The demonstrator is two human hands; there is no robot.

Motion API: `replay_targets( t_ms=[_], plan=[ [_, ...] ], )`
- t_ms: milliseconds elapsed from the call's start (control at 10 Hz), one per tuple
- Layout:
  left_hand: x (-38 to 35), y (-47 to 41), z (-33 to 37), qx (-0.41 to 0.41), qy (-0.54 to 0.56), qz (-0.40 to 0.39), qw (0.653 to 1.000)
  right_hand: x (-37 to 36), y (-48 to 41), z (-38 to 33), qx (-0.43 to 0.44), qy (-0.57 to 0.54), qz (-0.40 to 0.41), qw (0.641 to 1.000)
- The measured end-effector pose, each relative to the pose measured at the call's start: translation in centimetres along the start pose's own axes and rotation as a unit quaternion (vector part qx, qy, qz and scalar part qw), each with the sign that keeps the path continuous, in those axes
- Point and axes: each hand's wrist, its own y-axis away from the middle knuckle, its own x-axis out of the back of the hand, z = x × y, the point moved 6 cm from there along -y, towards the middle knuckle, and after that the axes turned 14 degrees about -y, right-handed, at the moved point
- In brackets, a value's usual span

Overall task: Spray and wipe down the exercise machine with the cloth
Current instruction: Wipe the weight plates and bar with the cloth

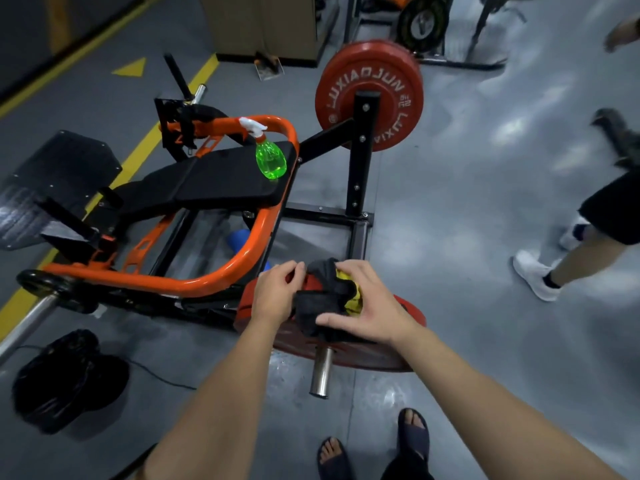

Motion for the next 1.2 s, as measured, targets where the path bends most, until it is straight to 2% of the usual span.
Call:
replay_targets(
  t_ms=[100, 200, 300, 500, 600, 700, 800, 900, 1000, 1100, 1200],
  plan=[
    [0.2, 0.0, -0.4, 0.013, 0.014, -0.002, 1.000, -0.1, -0.2, 0.2, 0.036, 0.054, 0.000, 0.998],
    [-0.1, -0.3, -1.0, 0.047, 0.013, -0.030, 0.998, -1.1, -2.2, -0.3, -0.008, 0.114, 0.065, 0.991],
    [-0.4, 0.2, -1.6, 0.080, 0.096, -0.051, 0.991, -2.5, -5.1, -1.5, -0.078, 0.198, 0.070, 0.975],
    [-0.4, -0.4, -2.9, 0.140, 0.181, -0.083, 0.970, -3.2, -5.8, -2.0, -0.041, 0.144, 0.097, 0.984],
    [-0.1, -0.6, -3.1, 0.107, 0.185, -0.063, 0.975, -3.3, -5.2, -1.7, -0.020, 0.110, 0.109, 0.988],
    [0.3, -0.6, -3.1, 0.075, 0.116, -0.046, 0.989, -2.3, -3.9, -0.9, 0.012, 0.039, 0.110, 0.993],
    [0.9, -0.7, -2.6, 0.087, 0.071, -0.041, 0.993, 0.0, -1.9, 0.4, 0.005, -0.040, 0.163, 0.986],
    [0.9, -0.8, -2.8, 0.105, 0.070, -0.052, 0.991, 2.4, 0.3, 2.3, -0.085, -0.092, 0.247, 0.961],
    [0.9, -0.9, -3.0, 0.102, 0.058, -0.044, 0.992, 3.3, 1.1, 3.0, -0.164, -0.084, 0.310, 0.933],
    [0.4, -0.8, -3.4, 0.110, 0.053, -0.028, 0.992, 2.2, -0.5, 1.4, -0.232, 0.059, 0.346, 0.907],
    [0.4, -0.7, -3.7, 0.111, 0.061, -0.011, 0.992, -2.4, -4.4, -2.4, -0.157, 0.204, 0.289, 0.922]
  ],
)
